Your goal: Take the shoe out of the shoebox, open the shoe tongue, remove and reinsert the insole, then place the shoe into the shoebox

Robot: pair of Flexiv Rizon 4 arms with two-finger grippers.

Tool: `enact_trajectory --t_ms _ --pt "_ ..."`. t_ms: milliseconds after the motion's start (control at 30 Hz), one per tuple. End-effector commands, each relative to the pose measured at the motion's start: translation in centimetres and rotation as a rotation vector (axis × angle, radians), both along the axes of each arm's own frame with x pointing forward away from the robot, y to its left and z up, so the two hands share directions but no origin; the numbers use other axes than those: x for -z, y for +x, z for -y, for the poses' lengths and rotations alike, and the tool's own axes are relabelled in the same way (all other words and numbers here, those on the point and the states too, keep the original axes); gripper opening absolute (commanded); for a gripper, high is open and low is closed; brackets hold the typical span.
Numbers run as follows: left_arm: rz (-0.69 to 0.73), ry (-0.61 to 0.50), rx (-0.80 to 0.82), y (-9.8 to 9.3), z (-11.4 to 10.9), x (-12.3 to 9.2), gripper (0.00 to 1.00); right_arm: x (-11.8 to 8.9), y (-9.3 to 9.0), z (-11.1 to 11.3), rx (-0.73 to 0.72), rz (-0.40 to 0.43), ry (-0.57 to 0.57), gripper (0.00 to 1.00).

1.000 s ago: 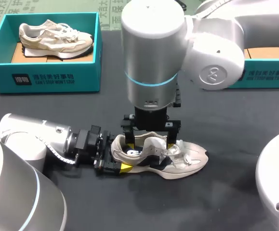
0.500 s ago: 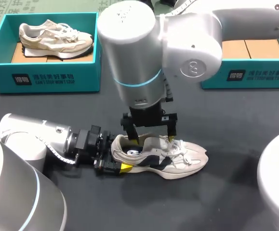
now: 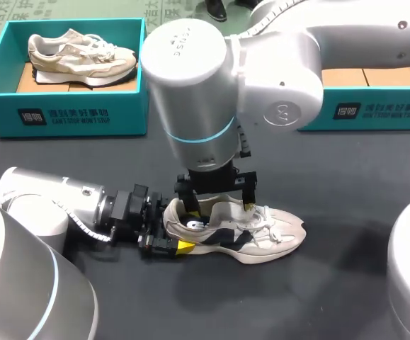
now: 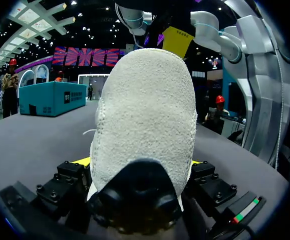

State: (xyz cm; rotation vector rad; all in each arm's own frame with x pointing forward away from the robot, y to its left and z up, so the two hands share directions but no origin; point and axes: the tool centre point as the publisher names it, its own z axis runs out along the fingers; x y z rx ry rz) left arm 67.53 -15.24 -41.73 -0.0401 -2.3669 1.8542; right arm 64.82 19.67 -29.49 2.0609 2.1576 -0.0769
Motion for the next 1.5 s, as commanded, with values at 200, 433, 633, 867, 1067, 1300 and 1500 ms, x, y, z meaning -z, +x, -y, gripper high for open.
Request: enact_trajectory --t_ms 200,433,633,867,1067,1300,1500 --pt "0.000 0.002 -0.002 -0.1 -0.1 0.0 0.00 1.4 -0.3 -2.1 0.292 0.111 -0.240 1.00" --pt "0.000 0.002 -0.002 -0.1 -0.1 0.0 0.00 2.7 -0.2 -1.9 0.302 0.124 -0.253 1.00" --pt "0.000 0.002 -0.002 -0.1 -0.1 0.0 0.00 3.6 -0.3 -1.4 0.322 0.143 -0.276 1.00" --pt "0.000 0.002 -0.002 -0.1 -0.1 0.0 0.00 5.1 0.2 -1.0 0.331 0.158 -0.291 1.00" --pt "0.000 0.002 -0.002 -0.1 -0.1 0.0 0.00 6.1 0.5 -0.8 0.351 0.178 -0.289 1.00" --pt "0.000 0.002 -0.002 -0.1 -0.1 0.0 0.00 6.3 0.8 -0.3 0.368 0.193 -0.290 1.00" --pt "0.000 0.002 -0.002 -0.1 -0.1 0.0 0.00 6.1 0.7 0.6 0.379 0.195 -0.296 1.00"
